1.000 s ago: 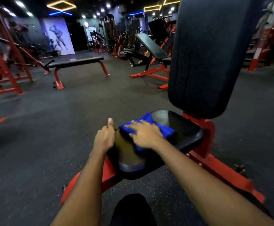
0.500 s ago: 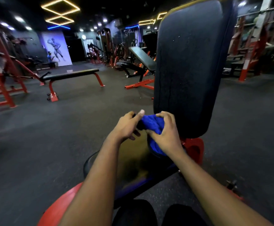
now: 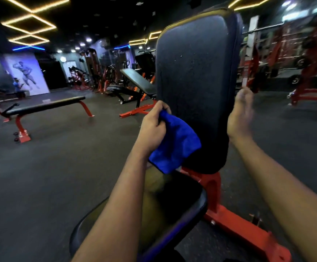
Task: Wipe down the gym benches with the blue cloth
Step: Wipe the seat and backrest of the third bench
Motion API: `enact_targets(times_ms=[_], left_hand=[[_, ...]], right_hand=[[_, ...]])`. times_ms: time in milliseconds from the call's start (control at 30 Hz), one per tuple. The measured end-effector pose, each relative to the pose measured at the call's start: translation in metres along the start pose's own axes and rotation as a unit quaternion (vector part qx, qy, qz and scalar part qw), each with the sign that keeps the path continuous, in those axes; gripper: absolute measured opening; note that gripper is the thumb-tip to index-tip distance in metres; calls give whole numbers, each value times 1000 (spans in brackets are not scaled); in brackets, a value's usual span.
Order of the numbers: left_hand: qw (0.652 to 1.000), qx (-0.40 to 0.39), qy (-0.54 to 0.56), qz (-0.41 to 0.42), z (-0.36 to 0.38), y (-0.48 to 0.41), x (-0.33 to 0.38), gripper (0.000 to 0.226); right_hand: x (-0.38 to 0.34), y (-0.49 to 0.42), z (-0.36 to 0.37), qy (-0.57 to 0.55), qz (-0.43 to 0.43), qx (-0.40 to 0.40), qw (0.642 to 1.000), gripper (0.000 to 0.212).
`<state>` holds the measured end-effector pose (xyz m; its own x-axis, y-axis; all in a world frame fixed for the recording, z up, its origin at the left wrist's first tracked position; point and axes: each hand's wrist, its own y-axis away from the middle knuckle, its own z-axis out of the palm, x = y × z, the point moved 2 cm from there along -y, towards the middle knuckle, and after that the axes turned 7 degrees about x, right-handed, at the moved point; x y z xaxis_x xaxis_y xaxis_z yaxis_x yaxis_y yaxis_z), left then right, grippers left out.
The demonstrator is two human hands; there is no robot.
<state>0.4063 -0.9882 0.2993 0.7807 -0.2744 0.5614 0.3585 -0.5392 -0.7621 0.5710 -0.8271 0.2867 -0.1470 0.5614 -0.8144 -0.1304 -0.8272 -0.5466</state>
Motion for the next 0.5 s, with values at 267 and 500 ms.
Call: enact_targets(times_ms=[267, 500], left_hand=[[975, 158, 93, 128, -10, -115, 49, 29], [965, 222, -28, 140, 27, -203, 87, 28]], right_hand=[[-106, -101, 46, -53, -98, -3, 994, 53], [-95, -116, 53, -100, -62, -29, 993, 59]])
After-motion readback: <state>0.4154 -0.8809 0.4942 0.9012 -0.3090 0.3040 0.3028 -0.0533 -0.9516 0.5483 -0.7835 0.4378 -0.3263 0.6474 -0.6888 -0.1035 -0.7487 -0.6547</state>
